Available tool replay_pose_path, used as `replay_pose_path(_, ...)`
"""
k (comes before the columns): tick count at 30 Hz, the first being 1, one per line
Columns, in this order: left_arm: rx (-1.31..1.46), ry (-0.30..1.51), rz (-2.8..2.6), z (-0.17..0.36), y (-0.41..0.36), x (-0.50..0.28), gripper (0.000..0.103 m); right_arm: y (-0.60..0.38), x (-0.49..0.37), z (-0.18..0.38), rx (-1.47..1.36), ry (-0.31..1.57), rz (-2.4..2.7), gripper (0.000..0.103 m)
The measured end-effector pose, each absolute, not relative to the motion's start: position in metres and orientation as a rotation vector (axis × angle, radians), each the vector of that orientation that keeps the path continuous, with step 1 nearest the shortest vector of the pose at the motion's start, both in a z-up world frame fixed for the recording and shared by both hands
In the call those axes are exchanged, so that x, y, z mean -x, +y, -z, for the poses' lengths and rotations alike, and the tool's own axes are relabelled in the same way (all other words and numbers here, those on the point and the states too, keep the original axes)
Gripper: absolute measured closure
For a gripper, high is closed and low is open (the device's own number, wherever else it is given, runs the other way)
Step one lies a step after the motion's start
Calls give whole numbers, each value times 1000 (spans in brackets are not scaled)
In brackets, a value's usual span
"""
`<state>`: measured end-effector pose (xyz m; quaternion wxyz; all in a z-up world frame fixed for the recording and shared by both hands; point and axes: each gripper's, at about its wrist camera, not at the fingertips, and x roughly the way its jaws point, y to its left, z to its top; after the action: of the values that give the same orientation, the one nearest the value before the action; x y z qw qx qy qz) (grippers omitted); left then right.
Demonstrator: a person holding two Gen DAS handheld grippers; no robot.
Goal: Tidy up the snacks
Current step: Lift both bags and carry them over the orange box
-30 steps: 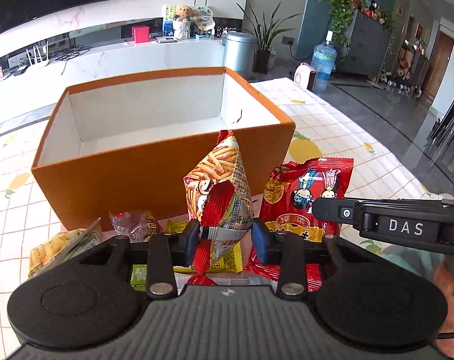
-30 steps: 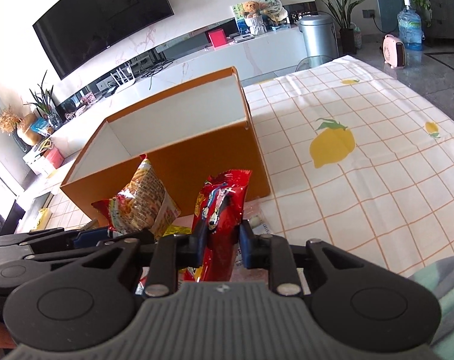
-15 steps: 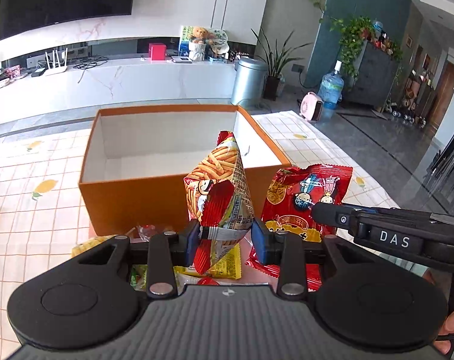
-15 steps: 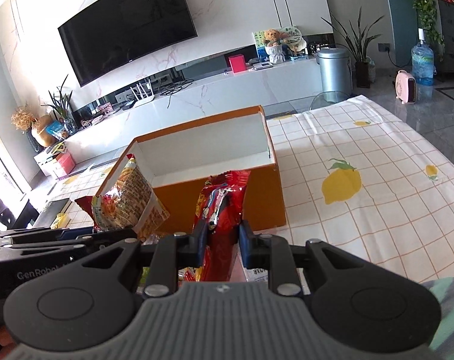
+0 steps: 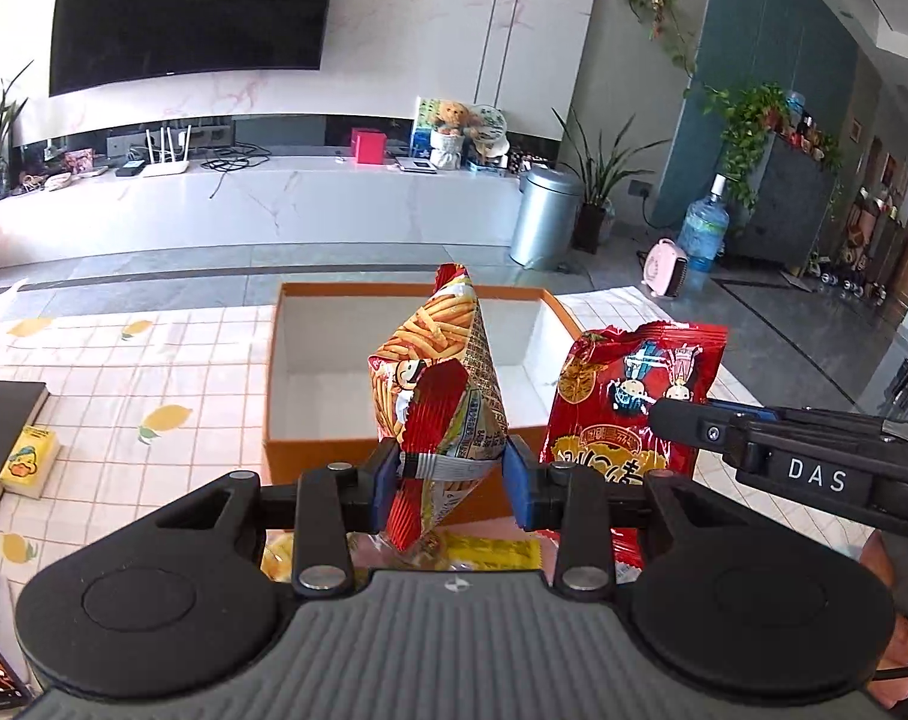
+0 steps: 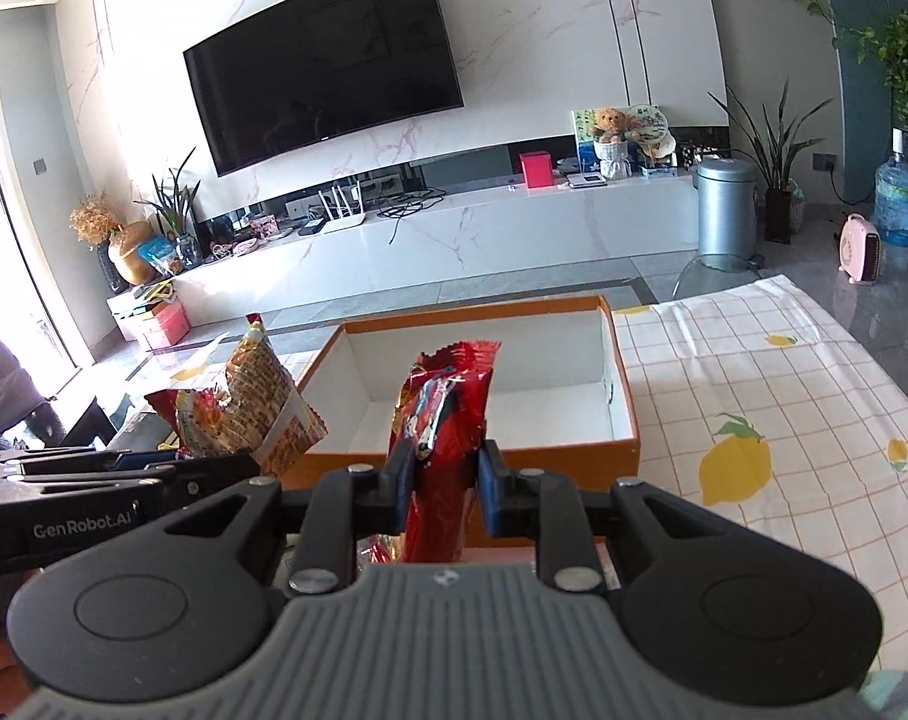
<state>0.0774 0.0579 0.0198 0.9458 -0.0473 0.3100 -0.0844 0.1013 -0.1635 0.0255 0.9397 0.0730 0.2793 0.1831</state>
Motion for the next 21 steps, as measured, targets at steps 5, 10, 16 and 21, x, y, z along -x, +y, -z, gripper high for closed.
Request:
replay_pose_path(5,75,624,154,-21,61,-86,62,-145,-119,-38,-116,549,-397,84)
replay_pose_path(10,62,622,146,-24,66,-103,62,-125,-138,-45,-85,533,-412,84)
replay_pose_path(16,46,637,129,-21,68,-124,62,-107,-170,-46,-68,528,-413,84)
replay_pose_path(21,35,674,120,-11,71,-143,62,-96,-197,-36,-45,543,-403,84)
